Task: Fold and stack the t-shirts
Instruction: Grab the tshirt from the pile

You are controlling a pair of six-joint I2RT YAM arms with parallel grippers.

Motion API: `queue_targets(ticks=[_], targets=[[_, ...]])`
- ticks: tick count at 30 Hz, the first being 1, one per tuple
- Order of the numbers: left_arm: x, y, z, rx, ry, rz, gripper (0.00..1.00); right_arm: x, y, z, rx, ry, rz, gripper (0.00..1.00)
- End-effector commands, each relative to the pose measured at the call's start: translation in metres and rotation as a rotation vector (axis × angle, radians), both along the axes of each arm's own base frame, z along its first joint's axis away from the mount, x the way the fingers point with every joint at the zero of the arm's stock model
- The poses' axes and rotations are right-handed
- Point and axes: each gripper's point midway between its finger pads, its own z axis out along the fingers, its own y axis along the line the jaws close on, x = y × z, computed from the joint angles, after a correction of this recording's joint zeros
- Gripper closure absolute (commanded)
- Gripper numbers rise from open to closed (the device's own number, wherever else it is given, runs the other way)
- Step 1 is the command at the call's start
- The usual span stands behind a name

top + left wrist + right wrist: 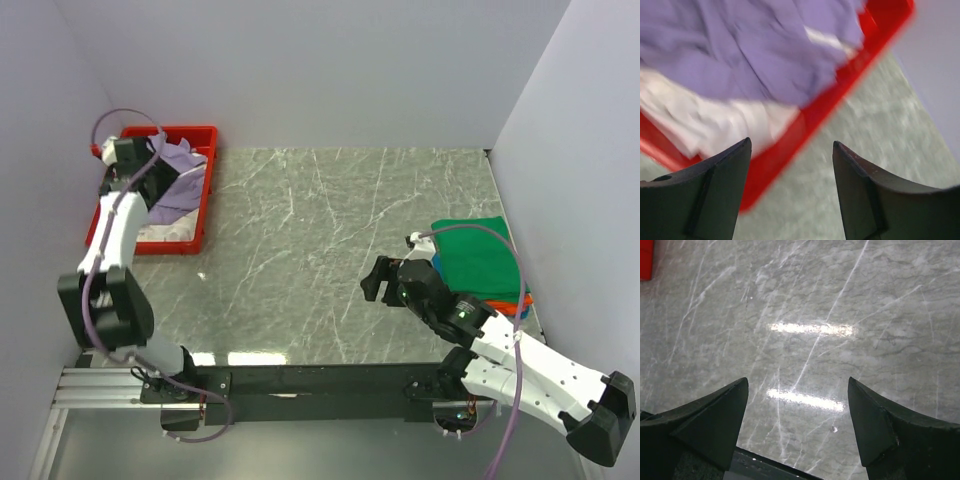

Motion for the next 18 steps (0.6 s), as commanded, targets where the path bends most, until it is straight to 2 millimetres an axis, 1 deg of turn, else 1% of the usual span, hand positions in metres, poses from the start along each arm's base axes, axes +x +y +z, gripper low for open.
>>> queue_targets(ticks=[1,2,3,4,6,7,9,10,11,12,13,14,16,18], targets=[[0.026,0.055,-0.003,0.068,0.042,0.115,0.28,0.005,0.011,0.011,0.030,-0.043,0.039,0.13],[0.031,0.065,-0.008,0.070,0.052,0.135,0.28,0.005,0.013,0.012,0.034,-0.048,0.045,0.14],[0.035,0.078,-0.013,0.077,0.057,0.161,0.28,0.005,0.014,0.011,0.031,-0.047,0.051,0.13],[0.046,0.087,-0.024,0.080,0.070,0.169,0.28,0.006,0.014,0.011,0.029,-0.051,0.056,0.13],[0.057,0.103,-0.029,0.104,0.076,0.185,0.28,0.007,0.018,0.010,0.018,-0.052,0.077,0.13],[0.068,0.114,-0.035,0.127,0.085,0.207,0.27,0.007,0.019,0.007,0.005,-0.046,0.085,0.13],[0.075,0.127,-0.044,0.135,0.115,0.233,0.27,0.010,0.021,0.006,-0.011,-0.053,0.102,0.14],[0.085,0.134,-0.050,0.136,0.115,0.239,0.27,0.010,0.022,0.002,-0.023,-0.047,0.108,0.13],[0.088,0.139,-0.051,0.146,0.117,0.255,0.27,0.012,0.025,0.004,-0.019,-0.056,0.113,0.14],[0.093,0.147,-0.052,0.148,0.100,0.269,0.27,0.013,0.025,0.001,-0.034,-0.057,0.123,0.14],[0.100,0.151,-0.059,0.145,0.103,0.271,0.27,0.014,0.026,-0.001,-0.043,-0.054,0.130,0.14],[0.103,0.156,-0.062,0.142,0.098,0.281,0.27,0.015,0.028,-0.001,-0.043,-0.057,0.131,0.13],[0.114,0.160,-0.070,0.134,0.092,0.279,0.26,0.015,0.032,-0.003,-0.042,-0.046,0.146,0.14],[0.120,0.163,-0.077,0.130,0.090,0.276,0.26,0.014,0.037,-0.005,-0.024,-0.040,0.166,0.14]])
